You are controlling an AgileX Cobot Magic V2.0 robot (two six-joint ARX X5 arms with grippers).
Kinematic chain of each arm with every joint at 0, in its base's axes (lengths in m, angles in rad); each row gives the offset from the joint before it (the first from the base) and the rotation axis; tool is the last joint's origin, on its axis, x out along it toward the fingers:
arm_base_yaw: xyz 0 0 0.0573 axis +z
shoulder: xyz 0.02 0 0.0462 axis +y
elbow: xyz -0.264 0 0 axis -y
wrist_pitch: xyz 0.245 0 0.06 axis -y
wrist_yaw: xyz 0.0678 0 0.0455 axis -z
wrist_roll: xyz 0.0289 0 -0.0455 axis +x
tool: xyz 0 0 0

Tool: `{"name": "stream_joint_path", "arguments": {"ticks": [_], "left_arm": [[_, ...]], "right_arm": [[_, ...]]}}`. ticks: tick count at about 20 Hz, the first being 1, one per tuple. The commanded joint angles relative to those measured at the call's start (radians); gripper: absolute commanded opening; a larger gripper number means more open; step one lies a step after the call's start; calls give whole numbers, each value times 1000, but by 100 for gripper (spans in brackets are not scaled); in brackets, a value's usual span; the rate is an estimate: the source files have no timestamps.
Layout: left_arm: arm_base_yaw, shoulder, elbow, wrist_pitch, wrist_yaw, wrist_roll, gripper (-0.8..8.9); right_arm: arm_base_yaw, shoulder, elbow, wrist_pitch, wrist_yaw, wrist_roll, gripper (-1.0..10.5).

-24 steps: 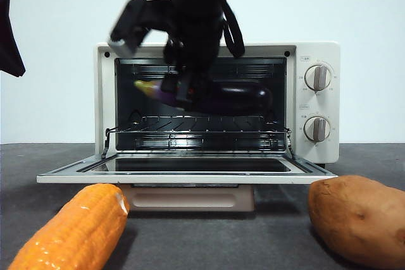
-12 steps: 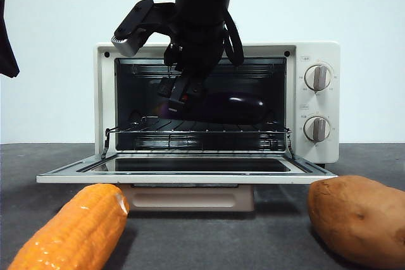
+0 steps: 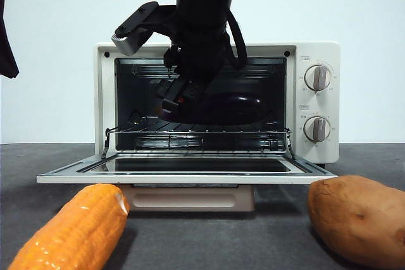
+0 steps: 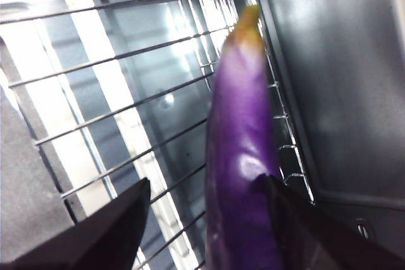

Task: Take the eggplant from the table,put the eggplant in the oven

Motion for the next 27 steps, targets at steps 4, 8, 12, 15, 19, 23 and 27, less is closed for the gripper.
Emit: {"name": "stream_joint_path", "arguments": {"ticks": [4, 8, 12, 15, 19, 23, 27], "left_arm": [[-3, 5, 4, 9, 0, 21, 6], [14, 21, 4, 15, 0, 49, 6], [69, 80, 4, 20, 27, 71, 6], [113, 154, 4, 47, 118, 78, 6], [163, 278, 4, 73, 234, 105, 6], [206, 399, 4, 95, 346, 122, 6], [220, 497, 4, 101, 427, 133, 6]], "right_arm": [[23, 11, 19, -8, 7, 21, 292], [59, -42, 19, -48, 7, 35, 292], [93, -134, 19, -144, 6, 97, 287], [112, -222, 19, -256, 3, 163, 260], [137, -378, 19, -438, -95, 265, 178], [155, -536, 19, -560, -214, 345, 64], [165, -671, 19, -614, -238, 381, 15]]}}
